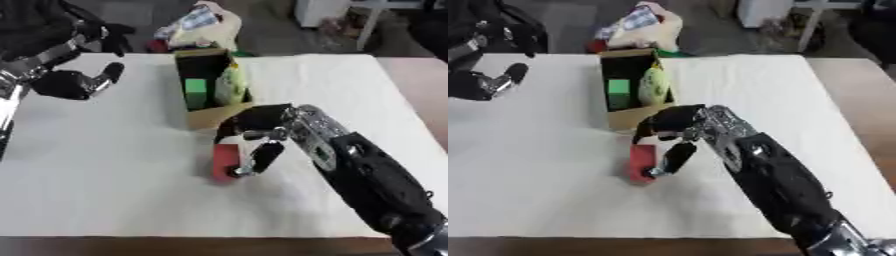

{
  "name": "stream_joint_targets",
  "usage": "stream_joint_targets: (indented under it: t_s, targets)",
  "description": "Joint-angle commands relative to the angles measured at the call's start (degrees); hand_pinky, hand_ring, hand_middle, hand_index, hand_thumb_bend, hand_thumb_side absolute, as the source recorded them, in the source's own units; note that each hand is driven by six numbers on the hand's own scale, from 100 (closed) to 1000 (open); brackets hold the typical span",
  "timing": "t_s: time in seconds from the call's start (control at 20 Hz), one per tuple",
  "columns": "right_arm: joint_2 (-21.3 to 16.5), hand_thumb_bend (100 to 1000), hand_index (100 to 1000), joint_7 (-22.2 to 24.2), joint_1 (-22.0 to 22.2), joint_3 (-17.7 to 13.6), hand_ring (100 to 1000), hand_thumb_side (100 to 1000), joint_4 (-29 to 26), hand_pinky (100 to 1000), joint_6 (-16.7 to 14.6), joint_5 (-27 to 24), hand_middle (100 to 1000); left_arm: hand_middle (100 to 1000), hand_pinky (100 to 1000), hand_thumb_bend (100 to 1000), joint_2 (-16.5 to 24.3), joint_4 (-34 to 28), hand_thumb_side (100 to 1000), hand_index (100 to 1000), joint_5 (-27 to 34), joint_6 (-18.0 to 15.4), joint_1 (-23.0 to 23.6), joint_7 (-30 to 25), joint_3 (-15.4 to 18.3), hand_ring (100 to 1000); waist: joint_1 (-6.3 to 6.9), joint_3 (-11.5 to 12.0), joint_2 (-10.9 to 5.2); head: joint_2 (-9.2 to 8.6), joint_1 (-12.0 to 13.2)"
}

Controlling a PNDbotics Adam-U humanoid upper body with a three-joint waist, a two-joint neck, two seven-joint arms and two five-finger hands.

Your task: Pick up objects on the table and place them in the box.

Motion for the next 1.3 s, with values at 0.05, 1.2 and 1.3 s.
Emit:
stream_joint_targets:
  t_s: [0.05, 1.2, 1.3]
  targets:
    - [-0.7, 224, 721, 5.2, -0.8, -1.0, 793, 715, 0.0, 822, -6.6, 1.0, 775, 692, 742, 100, 1.3, -0.5, 696, 965, 0.1, -5.1, -0.6, -5.1, 0.7, 670, 0.26, -0.1, -0.93, 0.02, 0.1]
    - [-2.6, 166, 615, -11.1, -13.1, -20.1, 731, 601, 4.5, 819, 8.7, 11.8, 667, 683, 735, 100, 0.6, -4.6, 683, 955, 5.0, -5.4, 0.3, -6.1, 0.3, 661, 0.46, 5.6, -0.63, -2.14, -1.9]
    - [-0.9, 168, 617, -13.8, -14.3, -22.9, 727, 595, 6.5, 817, 11.4, 15.7, 660, 681, 734, 100, -0.2, -5.4, 685, 954, 5.8, -5.4, 0.3, -6.7, 0.1, 660, 0.49, 7.3, -0.35, -2.72, -3.0]
